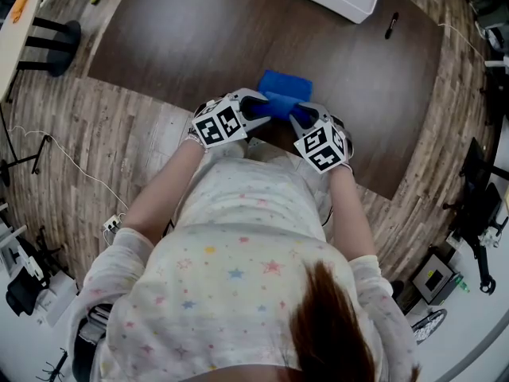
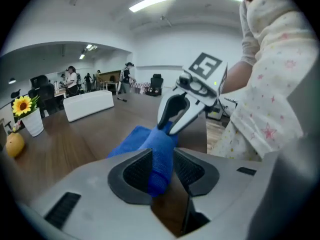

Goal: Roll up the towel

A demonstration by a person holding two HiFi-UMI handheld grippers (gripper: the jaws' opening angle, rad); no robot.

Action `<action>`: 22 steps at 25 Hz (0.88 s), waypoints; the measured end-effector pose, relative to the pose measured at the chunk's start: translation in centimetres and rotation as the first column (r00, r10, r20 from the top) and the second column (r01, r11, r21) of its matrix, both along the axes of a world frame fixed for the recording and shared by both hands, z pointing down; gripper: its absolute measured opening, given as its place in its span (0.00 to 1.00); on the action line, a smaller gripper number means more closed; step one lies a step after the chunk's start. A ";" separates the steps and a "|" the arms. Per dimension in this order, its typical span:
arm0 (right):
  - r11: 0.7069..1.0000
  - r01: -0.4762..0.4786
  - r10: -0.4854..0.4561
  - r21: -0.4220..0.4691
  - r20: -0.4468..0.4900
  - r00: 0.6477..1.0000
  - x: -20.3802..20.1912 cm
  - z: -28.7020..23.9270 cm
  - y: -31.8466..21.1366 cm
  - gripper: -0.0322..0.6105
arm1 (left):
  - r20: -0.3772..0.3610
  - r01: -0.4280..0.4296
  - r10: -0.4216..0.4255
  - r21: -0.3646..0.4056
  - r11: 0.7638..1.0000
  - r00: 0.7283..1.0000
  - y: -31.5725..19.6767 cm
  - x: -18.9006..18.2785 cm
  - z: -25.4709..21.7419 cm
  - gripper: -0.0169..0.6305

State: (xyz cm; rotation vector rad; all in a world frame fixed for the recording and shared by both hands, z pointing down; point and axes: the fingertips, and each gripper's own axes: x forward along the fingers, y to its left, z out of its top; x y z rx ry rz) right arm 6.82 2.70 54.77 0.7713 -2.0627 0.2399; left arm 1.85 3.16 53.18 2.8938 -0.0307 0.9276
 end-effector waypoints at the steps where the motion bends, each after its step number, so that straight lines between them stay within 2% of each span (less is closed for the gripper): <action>1: 1.000 -0.001 0.001 0.001 0.006 1.000 -0.1 -0.1 0.0 0.19 | 0.035 -0.006 0.006 0.004 1.000 0.999 0.1 -0.1 1.0 0.22; 3: 1.000 -0.006 0.006 0.012 0.024 1.000 -0.2 -0.7 -0.3 0.20 | 0.061 -0.003 0.003 0.000 1.000 0.998 0.1 -0.2 2.0 0.24; 7: 0.999 -0.010 0.008 0.033 0.056 0.998 0.1 -2.4 0.2 0.24 | 0.047 -0.001 0.001 -0.001 1.000 0.999 -0.4 -0.2 1.9 0.25; 11: 1.000 0.006 -0.006 -0.007 0.005 1.000 1.0 -0.6 1.6 0.30 | 0.046 0.000 0.000 0.002 1.000 0.999 -0.6 -0.2 2.4 0.28; 13: 1.000 0.000 0.000 0.004 -0.028 1.000 1.3 0.2 1.3 0.30 | 0.060 -0.009 0.008 0.016 1.000 0.998 -0.7 0.0 2.6 0.29; 17: 0.999 0.004 -0.001 0.040 -0.085 0.996 1.3 0.7 0.2 0.26 | 0.098 -0.012 0.007 0.048 0.999 0.995 -1.3 0.1 3.2 0.29; 22: 1.000 0.018 -0.016 0.019 -0.061 0.998 1.2 0.3 1.0 0.19 | 0.089 -0.020 0.020 -0.011 1.000 0.996 -0.6 -0.1 2.8 0.23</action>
